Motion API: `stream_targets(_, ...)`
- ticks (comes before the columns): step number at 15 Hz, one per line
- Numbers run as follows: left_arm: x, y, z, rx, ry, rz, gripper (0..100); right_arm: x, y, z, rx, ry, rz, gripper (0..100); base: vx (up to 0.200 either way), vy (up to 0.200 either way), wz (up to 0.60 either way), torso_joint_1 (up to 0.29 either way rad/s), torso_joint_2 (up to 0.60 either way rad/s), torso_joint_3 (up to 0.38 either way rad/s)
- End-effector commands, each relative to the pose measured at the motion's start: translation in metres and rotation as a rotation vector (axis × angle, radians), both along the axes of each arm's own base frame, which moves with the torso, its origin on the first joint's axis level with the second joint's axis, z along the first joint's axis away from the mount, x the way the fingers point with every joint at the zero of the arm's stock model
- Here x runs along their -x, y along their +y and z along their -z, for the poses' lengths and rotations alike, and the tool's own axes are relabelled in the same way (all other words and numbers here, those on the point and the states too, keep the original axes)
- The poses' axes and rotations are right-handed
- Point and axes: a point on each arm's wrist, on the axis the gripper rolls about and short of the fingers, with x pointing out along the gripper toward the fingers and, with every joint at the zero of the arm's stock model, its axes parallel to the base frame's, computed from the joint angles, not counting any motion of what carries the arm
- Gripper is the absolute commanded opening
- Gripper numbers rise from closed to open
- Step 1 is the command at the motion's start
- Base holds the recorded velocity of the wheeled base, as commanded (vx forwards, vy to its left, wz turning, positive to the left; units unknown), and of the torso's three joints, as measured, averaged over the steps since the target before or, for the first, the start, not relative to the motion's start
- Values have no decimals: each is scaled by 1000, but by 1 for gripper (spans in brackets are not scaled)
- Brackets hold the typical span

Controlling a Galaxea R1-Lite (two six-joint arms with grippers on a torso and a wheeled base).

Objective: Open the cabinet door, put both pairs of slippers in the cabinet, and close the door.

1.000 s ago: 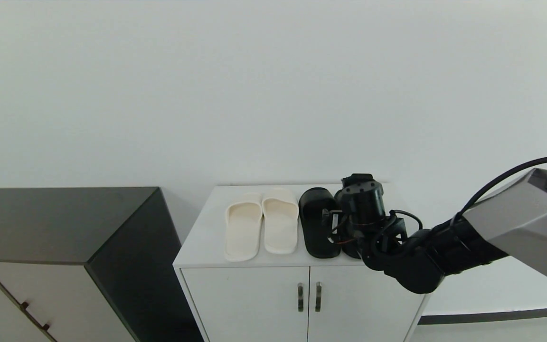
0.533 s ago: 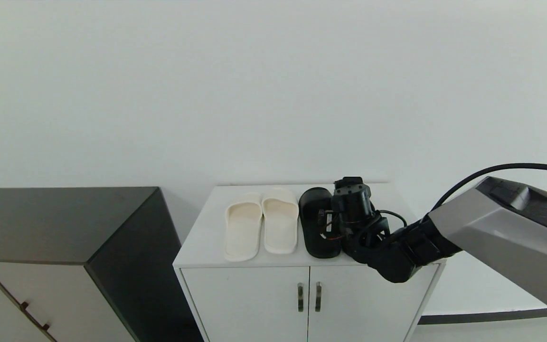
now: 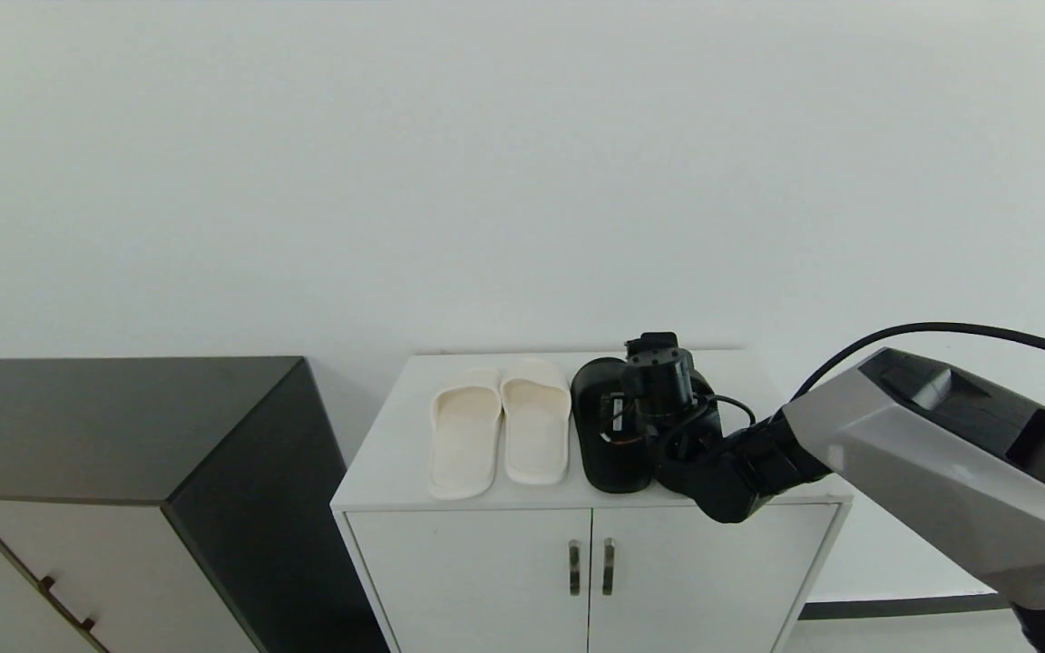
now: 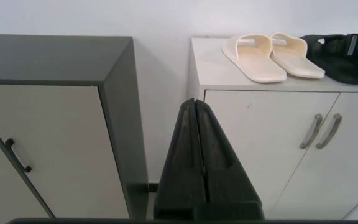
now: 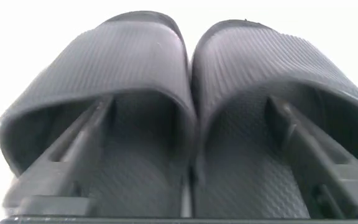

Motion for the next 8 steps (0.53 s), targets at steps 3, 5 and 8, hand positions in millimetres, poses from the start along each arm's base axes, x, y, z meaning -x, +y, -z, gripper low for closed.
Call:
stream_targets(3, 0, 0, 0, 2, -1, 0, 0, -3, 2, 3, 5, -7, 0, 0, 0, 0, 0, 0, 0, 0)
stream_targets(5, 0, 0, 0, 0, -1, 0, 0, -2, 1, 2, 9, -8, 0, 0, 0, 0, 0, 0, 0, 0)
stream_targets(8, 0, 0, 0, 2, -1, 0, 0, 9, -4, -19, 8, -31, -3, 0, 0, 0, 0, 0, 0, 0)
